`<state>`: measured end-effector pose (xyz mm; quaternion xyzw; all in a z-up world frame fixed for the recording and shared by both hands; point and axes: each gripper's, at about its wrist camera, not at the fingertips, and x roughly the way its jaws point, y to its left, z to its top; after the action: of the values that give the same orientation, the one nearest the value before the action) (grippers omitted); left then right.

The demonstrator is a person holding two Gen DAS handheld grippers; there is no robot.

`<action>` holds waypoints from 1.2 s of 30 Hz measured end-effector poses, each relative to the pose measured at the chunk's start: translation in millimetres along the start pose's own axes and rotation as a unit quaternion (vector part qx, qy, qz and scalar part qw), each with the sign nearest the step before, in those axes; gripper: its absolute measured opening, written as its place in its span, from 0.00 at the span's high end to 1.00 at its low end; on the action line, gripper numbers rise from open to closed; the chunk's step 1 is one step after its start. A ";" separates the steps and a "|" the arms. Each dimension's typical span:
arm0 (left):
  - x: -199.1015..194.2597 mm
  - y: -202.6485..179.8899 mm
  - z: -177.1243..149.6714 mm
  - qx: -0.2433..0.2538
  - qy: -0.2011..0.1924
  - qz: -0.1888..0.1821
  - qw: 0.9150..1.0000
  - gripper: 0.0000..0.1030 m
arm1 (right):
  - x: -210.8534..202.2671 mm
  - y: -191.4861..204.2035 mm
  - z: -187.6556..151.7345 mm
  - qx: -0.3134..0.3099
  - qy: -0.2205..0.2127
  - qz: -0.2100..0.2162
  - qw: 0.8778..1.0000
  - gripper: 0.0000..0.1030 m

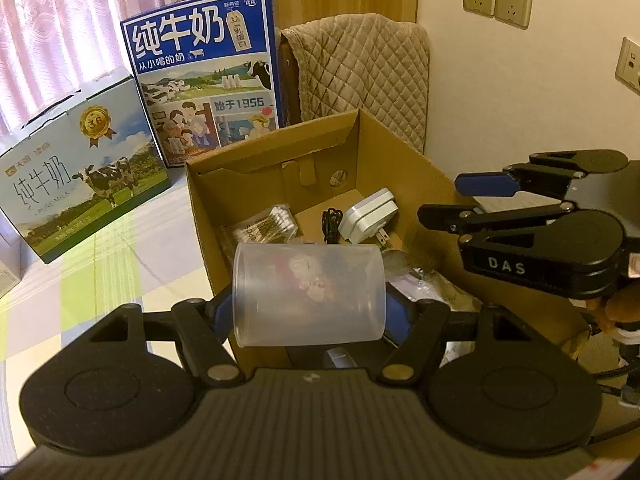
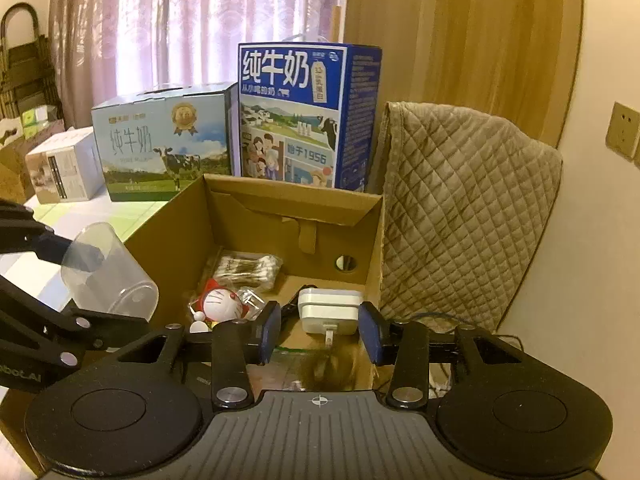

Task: Organize objects
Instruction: 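Open both tools to drop the hair tie and plastic cup into the box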

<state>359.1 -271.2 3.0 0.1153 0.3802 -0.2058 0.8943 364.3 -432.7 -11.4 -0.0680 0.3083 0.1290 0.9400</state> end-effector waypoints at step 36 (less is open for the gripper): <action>52.8 -21.4 30.9 0.020 0.009 -0.013 1.000 0.21 | -31.3 -27.7 3.6 0.076 -0.002 0.006 0.997 0.61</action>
<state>401.9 -316.2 -15.4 0.1298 0.3859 -0.2241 0.8854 350.0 -464.8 11.4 0.0056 0.3159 0.1105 0.9423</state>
